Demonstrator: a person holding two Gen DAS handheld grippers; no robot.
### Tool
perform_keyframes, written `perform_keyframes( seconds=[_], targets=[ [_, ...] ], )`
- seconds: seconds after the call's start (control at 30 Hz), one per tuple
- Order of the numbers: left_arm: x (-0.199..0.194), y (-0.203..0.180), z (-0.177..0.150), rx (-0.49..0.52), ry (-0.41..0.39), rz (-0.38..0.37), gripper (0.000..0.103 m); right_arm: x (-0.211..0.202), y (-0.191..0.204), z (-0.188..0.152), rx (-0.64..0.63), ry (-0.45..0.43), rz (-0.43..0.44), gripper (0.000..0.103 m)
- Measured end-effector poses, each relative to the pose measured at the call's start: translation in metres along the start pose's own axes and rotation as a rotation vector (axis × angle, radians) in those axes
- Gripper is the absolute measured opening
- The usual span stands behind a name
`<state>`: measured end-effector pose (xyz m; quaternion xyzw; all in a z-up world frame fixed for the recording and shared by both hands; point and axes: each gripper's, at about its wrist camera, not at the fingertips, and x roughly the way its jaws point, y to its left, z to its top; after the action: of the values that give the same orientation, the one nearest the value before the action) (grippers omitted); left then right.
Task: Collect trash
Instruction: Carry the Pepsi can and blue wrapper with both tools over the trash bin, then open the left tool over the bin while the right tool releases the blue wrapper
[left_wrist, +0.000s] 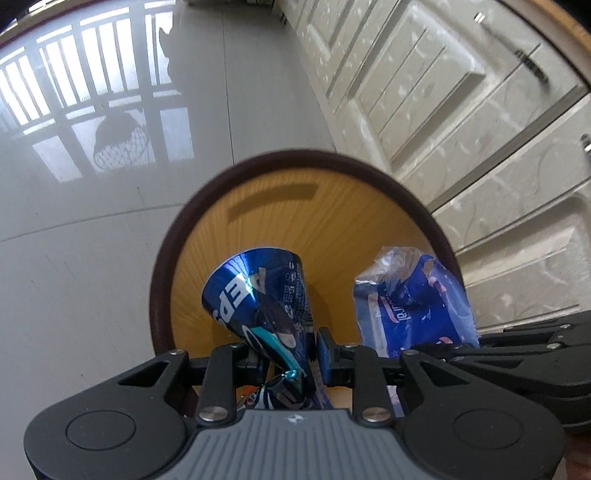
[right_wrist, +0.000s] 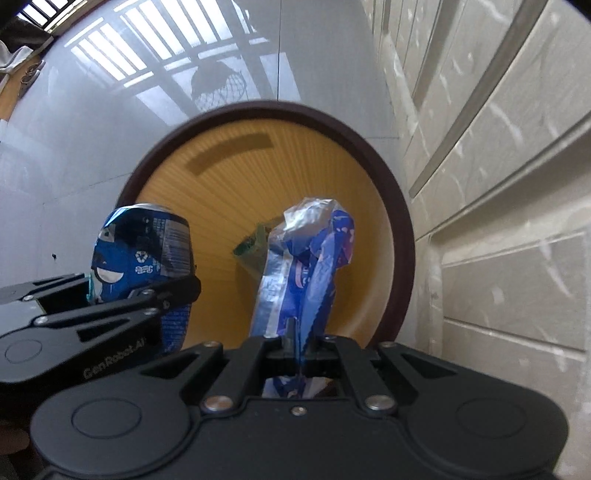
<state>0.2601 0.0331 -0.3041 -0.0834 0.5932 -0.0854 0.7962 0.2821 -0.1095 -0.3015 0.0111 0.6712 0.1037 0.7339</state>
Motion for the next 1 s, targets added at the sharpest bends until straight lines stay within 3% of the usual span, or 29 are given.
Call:
perform_keyframes(
  seconds=[0.33,0.6,0.9,1.0],
  targets=[
    [0.025,-0.009,0.000,0.040,0.049,-0.016,0.027,0.020,-0.006,0.008,0.007,0.031,0.016,0.001],
    [0.043,-0.013,-0.002,0.081,0.089,0.023,0.028,0.029,-0.006,0.010,0.007,0.047,0.016,0.002],
    [0.047,-0.010,-0.001,0.095,0.099,0.060,0.029,0.033,-0.005,0.010,-0.001,0.062,-0.008,0.021],
    [0.047,-0.010,-0.002,0.098,0.102,0.065,0.038,0.034,-0.005,0.010,-0.006,0.064,-0.015,0.022]
  ],
)
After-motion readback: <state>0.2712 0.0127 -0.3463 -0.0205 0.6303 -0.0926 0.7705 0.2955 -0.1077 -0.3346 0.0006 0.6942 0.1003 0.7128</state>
